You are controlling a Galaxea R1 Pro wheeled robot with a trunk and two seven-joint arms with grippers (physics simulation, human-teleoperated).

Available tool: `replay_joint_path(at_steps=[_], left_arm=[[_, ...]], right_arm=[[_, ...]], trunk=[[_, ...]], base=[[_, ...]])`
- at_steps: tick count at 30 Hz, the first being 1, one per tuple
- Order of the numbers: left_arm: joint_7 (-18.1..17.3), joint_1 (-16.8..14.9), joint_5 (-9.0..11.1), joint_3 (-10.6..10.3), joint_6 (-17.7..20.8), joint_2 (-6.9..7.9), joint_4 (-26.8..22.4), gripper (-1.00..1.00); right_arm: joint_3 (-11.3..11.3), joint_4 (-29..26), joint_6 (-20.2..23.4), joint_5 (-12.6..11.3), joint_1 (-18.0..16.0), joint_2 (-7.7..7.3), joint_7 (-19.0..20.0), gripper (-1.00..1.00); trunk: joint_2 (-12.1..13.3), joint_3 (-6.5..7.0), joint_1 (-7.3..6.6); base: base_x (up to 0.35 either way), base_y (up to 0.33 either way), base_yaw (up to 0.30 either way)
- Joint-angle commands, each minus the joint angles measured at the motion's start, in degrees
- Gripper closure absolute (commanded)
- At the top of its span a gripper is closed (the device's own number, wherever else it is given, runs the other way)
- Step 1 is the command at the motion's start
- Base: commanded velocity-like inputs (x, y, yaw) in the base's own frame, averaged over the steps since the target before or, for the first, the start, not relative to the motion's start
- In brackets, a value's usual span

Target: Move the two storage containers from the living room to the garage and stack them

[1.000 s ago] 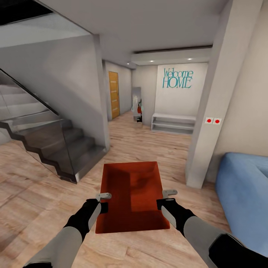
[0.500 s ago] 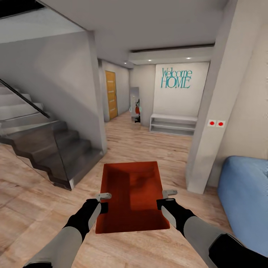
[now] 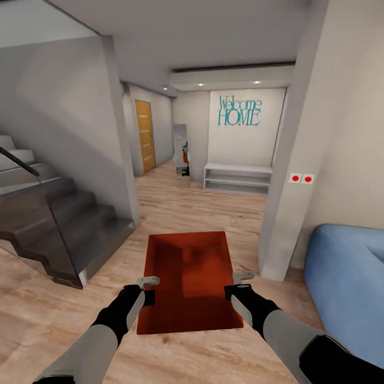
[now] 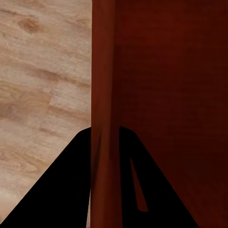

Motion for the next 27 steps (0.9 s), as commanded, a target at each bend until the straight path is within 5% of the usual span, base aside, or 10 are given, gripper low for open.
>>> replay_joint_path(at_steps=[1,27], left_arm=[[0.57,-0.01,-1.47,0.33,0.51,-0.11,-0.06,1.0],[0.57,-0.01,-1.47,0.33,0.51,-0.12,0.16,1.0]], right_arm=[[0.73,-1.32,0.26,-0.44,-0.05,0.23,-0.26,1.0],[0.71,-1.32,0.26,-0.44,-0.04,0.22,-0.26,1.0]], trunk=[[-0.11,-0.1,0.07],[-0.11,-0.1,0.07]], base=[[0.323,0.0,-0.006],[0.323,0.0,0.0]])
